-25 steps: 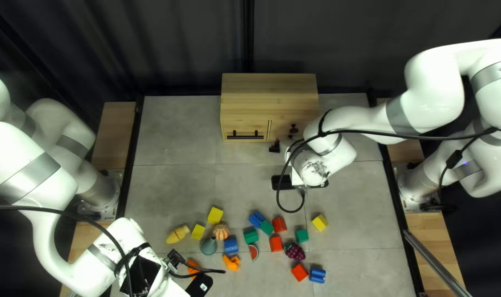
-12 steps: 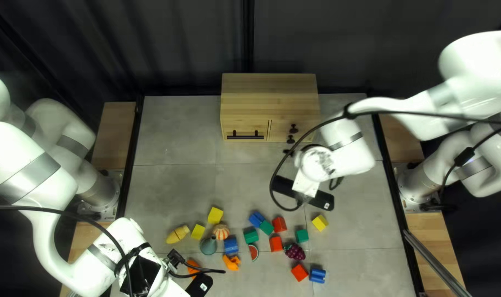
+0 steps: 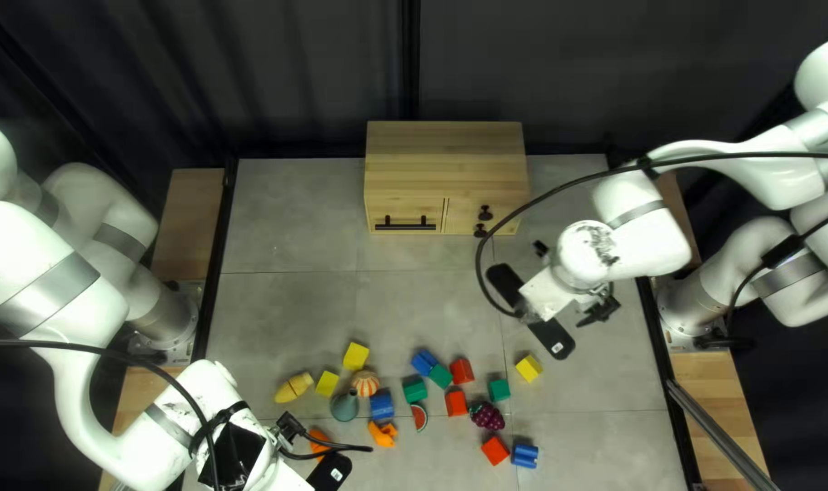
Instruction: Open drawers and place objects into drawer and close
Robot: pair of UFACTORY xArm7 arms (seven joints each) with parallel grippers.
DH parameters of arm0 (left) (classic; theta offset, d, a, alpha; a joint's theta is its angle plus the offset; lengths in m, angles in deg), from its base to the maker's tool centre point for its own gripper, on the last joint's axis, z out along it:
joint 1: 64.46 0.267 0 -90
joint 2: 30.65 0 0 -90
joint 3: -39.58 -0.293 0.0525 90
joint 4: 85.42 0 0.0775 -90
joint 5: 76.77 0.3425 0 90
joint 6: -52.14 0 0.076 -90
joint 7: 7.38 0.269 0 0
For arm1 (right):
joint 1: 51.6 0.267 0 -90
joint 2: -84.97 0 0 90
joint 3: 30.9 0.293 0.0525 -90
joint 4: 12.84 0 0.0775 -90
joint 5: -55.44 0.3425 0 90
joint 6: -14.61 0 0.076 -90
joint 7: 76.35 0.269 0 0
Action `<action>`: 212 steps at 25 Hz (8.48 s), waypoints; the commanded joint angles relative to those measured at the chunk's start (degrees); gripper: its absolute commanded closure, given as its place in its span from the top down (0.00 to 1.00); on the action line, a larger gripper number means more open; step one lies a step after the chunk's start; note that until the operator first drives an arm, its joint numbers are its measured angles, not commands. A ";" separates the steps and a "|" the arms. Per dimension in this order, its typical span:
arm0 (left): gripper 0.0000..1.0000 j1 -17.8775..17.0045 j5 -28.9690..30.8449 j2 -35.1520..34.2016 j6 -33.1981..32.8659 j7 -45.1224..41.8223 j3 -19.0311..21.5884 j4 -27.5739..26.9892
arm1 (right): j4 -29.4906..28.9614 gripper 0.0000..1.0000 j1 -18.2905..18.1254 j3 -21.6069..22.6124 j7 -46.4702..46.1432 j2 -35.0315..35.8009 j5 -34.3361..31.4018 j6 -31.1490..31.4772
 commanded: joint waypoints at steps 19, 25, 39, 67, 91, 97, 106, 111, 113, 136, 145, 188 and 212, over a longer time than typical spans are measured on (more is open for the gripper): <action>1.00 0.00 0.00 0.00 0.00 0.00 0.00 0.00 | -13.50 1.00 19.85 18.39 4.61 20.19 10.49 -8.64; 1.00 0.00 0.00 0.00 0.00 0.00 0.00 0.00 | -10.17 1.00 19.80 18.39 10.59 19.64 11.77 -12.54; 1.00 0.00 0.00 0.00 0.00 0.00 0.00 0.00 | -8.08 1.00 19.82 18.55 15.60 18.86 12.68 -14.27; 1.00 0.00 0.00 0.00 0.00 0.00 0.00 0.00 | -8.08 1.00 19.82 18.55 15.60 18.86 12.68 -14.27; 1.00 7.65 23.62 1.84 3.23 -11.46 -4.72 -2.51 | -8.08 1.00 19.82 18.55 15.60 18.86 12.68 -14.27; 1.00 11.97 37.00 4.21 2.87 -14.64 -9.03 -4.51 | -8.08 1.00 19.82 18.55 15.60 18.86 12.68 -14.27; 1.00 13.33 40.56 4.71 2.65 -14.81 -10.53 -5.74 | -8.08 1.00 19.82 18.55 15.60 18.86 12.68 -14.27; 1.00 13.33 40.56 4.71 2.65 -14.81 -10.53 -5.74 | -8.08 1.00 19.82 18.55 15.60 18.86 12.68 -14.27; 1.00 13.42 40.49 4.85 0.47 -14.87 -10.58 -4.42 | -8.08 1.00 19.82 18.55 15.60 18.86 12.68 -14.27; 1.00 18.86 67.26 15.60 -9.23 -36.07 -20.17 -6.70 | -8.08 1.00 19.82 18.55 15.60 18.86 12.68 -14.27; 1.00 21.82 58.18 16.59 -7.00 -27.32 -20.44 -10.15 | -8.08 1.00 19.82 18.55 15.60 18.86 12.68 -14.27; 1.00 21.81 60.01 22.90 -4.98 -38.57 -23.92 -15.42 | -8.08 1.00 19.82 18.55 15.60 18.86 12.68 -14.27; 1.00 23.99 59.28 24.16 -7.50 -38.01 -25.02 -15.98 | -8.08 1.00 19.82 18.55 15.60 18.86 12.68 -14.27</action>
